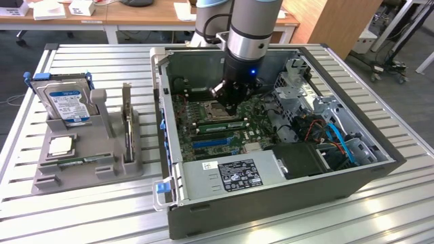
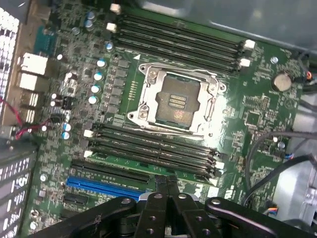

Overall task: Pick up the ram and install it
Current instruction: 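Press down the ram until it locks into place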

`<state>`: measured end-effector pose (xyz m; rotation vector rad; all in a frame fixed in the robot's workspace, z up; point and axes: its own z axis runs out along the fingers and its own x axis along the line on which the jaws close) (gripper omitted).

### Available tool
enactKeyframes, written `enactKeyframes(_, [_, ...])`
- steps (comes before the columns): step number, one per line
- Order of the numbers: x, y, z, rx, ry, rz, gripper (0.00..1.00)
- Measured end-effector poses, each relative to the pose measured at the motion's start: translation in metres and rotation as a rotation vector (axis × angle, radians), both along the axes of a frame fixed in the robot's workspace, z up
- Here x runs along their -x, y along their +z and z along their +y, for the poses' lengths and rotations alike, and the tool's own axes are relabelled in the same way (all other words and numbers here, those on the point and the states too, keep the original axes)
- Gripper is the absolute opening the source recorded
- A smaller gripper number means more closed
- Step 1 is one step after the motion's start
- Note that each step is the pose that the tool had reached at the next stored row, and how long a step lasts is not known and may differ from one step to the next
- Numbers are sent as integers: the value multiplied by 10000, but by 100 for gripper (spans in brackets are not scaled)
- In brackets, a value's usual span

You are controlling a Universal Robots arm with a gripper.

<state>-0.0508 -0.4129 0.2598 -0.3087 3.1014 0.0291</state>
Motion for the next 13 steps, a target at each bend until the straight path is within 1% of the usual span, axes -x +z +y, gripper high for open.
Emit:
enactKeyframes(3, [1, -3, 0, 0, -460, 0, 10])
enactKeyframes(11, [1, -11, 0, 1, -1915, 0, 10])
enactKeyframes(13, [1, -11, 0, 0, -2153, 1, 10])
